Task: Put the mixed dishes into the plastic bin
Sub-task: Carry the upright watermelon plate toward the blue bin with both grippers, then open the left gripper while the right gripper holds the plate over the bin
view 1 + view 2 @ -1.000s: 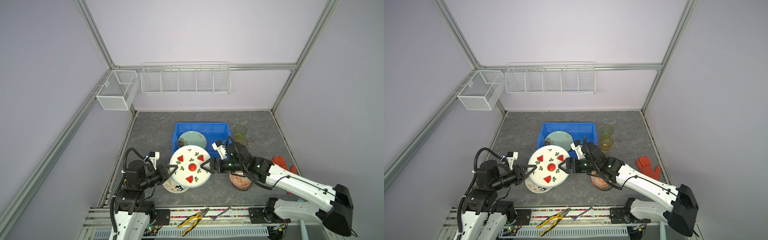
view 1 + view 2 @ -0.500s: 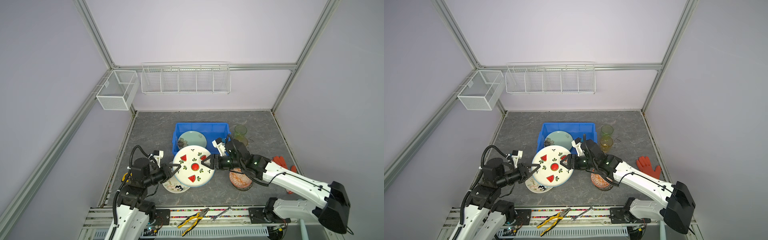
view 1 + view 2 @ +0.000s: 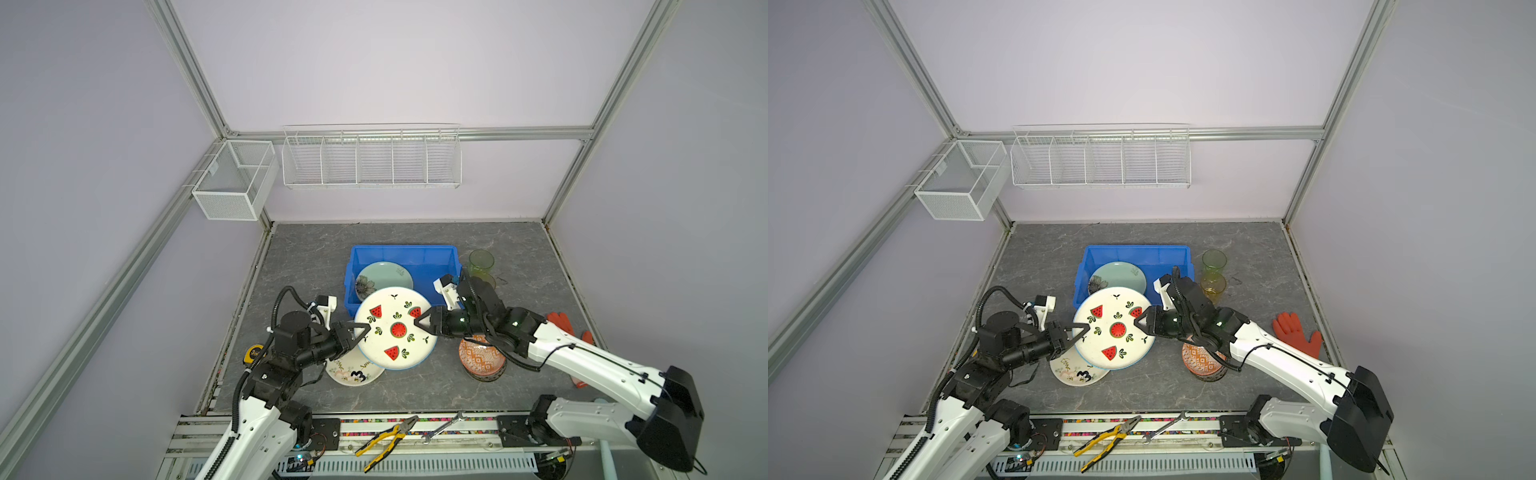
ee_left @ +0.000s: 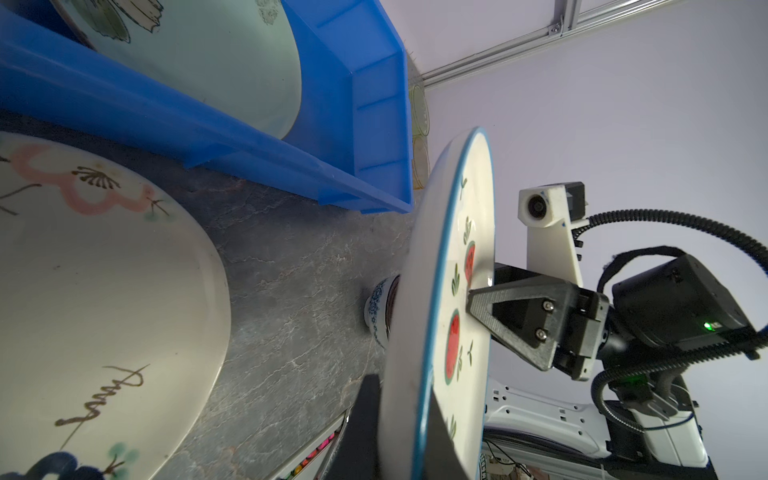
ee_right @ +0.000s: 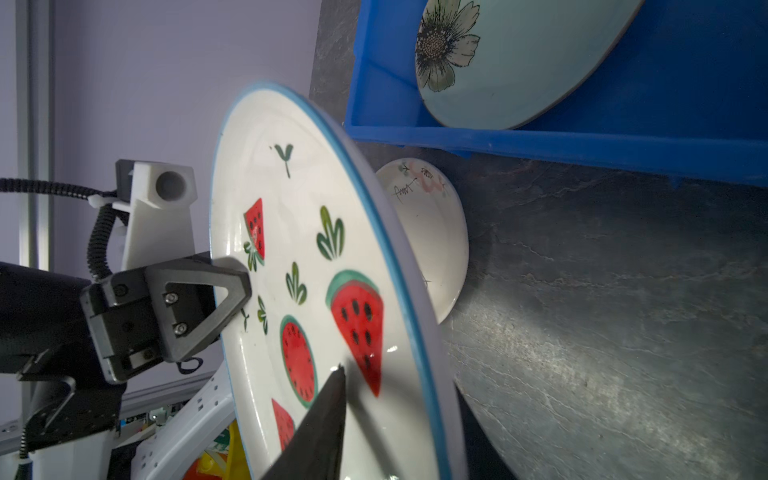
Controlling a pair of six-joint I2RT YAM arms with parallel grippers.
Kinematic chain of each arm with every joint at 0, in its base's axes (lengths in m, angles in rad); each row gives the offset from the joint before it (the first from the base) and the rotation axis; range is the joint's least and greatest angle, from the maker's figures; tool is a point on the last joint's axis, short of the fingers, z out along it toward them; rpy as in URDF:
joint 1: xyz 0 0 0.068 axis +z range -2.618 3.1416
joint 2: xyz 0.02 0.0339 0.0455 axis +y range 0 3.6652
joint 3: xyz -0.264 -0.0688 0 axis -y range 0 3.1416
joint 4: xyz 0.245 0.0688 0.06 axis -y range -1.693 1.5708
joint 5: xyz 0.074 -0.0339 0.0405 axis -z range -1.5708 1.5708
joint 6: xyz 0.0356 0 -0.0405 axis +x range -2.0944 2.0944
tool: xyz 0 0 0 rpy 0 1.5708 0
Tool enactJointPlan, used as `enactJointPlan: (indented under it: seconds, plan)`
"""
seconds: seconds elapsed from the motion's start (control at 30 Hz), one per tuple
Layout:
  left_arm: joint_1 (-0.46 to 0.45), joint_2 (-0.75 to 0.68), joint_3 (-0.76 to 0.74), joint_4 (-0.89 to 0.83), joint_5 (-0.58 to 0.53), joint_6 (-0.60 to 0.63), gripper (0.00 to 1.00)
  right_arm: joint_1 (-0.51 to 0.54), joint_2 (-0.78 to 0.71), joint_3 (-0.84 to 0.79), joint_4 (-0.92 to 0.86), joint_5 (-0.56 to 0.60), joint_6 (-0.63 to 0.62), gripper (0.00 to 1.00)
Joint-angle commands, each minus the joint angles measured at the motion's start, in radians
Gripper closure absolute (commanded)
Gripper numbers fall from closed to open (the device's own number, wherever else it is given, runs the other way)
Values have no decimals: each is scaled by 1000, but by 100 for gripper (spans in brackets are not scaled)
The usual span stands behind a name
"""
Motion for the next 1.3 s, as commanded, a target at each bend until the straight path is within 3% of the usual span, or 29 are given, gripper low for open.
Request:
enactJointPlan:
  seconds: [0.0,0.2,0.37,0.57,1.0,1.2,1.27]
  plan:
    - [-14,13,-25,49,-10,-8,100,4,-54,-4,84,-54,-11,67]
    - [-21,12,-35,47,-27,-10,100,-5,-69,-13,86,-51,-8,74]
    - [-25,12,-39,47,-34,-10,80,-7,-87,-18,87,-46,-4,83]
    - [-35,20,-44,55,-42,-19,63,-11,-121,-18,80,-22,0,93]
    - [-50,12,-41,47,-61,-22,25,-27,-148,-37,55,-5,6,94]
    - [-50,-2,17,-76,-114,48,1,-53,-160,6,24,-4,-7,94]
    - [-50,4,49,-133,-140,78,2,-66,-160,23,7,-8,-16,94]
